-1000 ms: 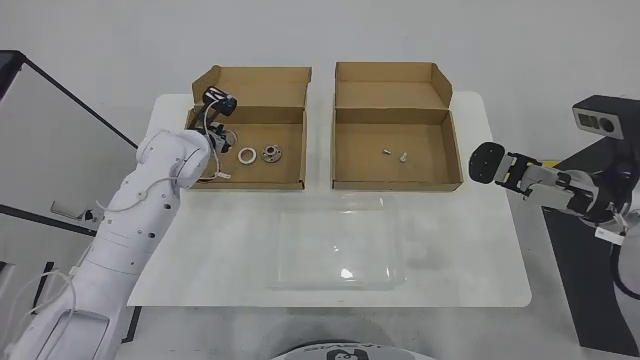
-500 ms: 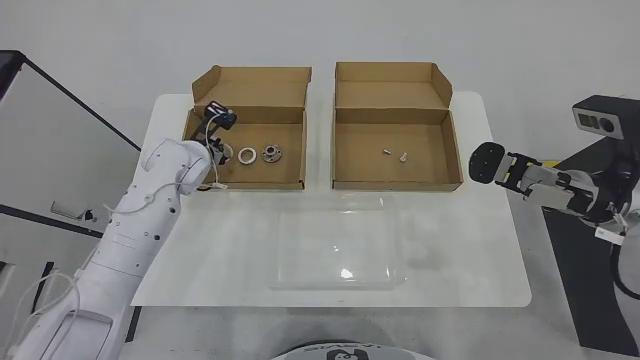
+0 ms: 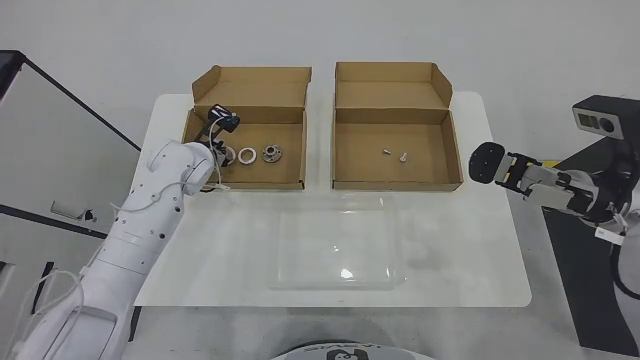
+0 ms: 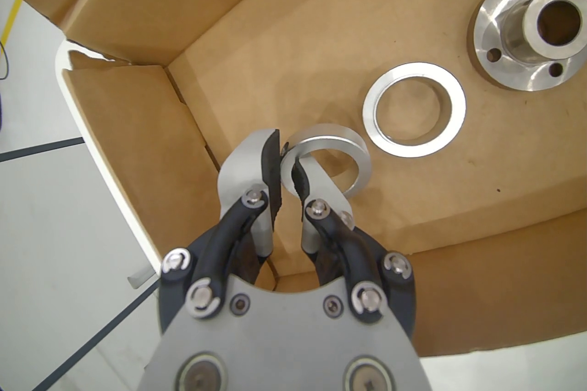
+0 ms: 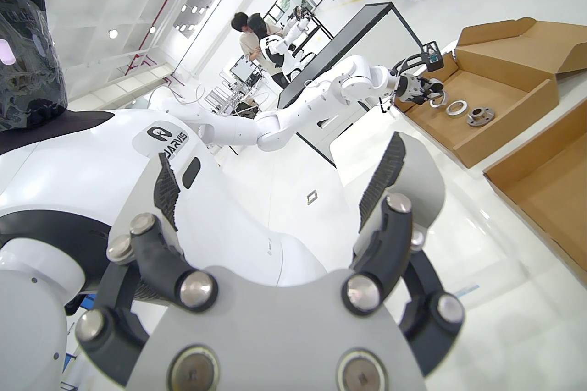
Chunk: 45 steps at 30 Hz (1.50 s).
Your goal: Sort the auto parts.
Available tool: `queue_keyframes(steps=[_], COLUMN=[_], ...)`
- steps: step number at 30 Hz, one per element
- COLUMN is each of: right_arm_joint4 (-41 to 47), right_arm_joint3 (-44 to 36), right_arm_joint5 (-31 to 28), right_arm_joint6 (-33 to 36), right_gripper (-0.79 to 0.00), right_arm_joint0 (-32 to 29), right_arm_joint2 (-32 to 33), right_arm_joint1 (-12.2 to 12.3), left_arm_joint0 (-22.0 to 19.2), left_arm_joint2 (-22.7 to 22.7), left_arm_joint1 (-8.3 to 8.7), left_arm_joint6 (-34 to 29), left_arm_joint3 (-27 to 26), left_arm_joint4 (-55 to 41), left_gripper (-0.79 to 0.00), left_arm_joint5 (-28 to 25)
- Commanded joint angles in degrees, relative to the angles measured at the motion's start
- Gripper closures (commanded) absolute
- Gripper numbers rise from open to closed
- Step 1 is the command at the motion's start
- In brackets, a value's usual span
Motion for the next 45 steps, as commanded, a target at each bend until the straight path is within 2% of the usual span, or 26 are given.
queue_keyframes(steps=[1, 2, 9, 12, 14, 17, 23, 27, 38, 45], right_arm_joint4=[0.0, 0.0, 0.0, 0.0, 0.0, 0.0, 0.0, 0.0, 0.0, 0.0], right_arm_joint3=[0.0, 0.0, 0.0, 0.0, 0.0, 0.0, 0.0, 0.0, 0.0, 0.0], right_arm_joint5=[0.0, 0.0, 0.0, 0.0, 0.0, 0.0, 0.0, 0.0, 0.0, 0.0], right_arm_joint6=[0.0, 0.0, 0.0, 0.0, 0.0, 0.0, 0.0, 0.0, 0.0, 0.0], right_gripper=[-0.785, -0.785, -0.785, -0.785, -0.785, -0.785, -0.785, -0.785, -0.785, -0.785], right_arm_joint0=[0.0, 0.0, 0.0, 0.0, 0.0, 0.0, 0.0, 0.0, 0.0, 0.0], right_arm_joint2=[0.0, 0.0, 0.0, 0.0, 0.0, 0.0, 0.0, 0.0, 0.0, 0.0], right_arm_joint1=[0.0, 0.0, 0.0, 0.0, 0.0, 0.0, 0.0, 0.0, 0.0, 0.0], left_arm_joint0=[0.0, -0.1, 0.4, 0.8, 1.3, 2.5, 5.0, 7.2, 15.1, 19.0], left_arm_joint2=[0.0, 0.0, -0.5, -1.1, -1.7, -2.5, -5.1, -6.9, -13.5, -17.6], left_arm_joint1=[-0.07, -0.11, -0.21, -0.19, -0.16, -0.07, 0.26, 0.40, 0.63, 0.82], left_arm_joint6=[-0.1, -0.2, -0.4, -0.1, 0.1, -0.4, -0.4, 0.4, 4.5, 7.2], left_arm_joint3=[0.1, 0.1, -0.2, -1.0, -2.1, -4.8, -10.8, -17.0, -36.3, -44.3], left_arm_joint4=[0.1, 0.2, 0.6, 0.6, 0.2, -0.2, -0.9, -3.2, -19.9, -26.7], left_gripper=[-0.237, -0.296, -0.342, -0.413, -0.523, -0.785, -0.785, -0.785, -0.785, -0.785], left_arm_joint5=[0.0, -0.1, -0.1, 0.0, 0.2, 0.6, 1.6, 1.8, 1.0, 0.7])
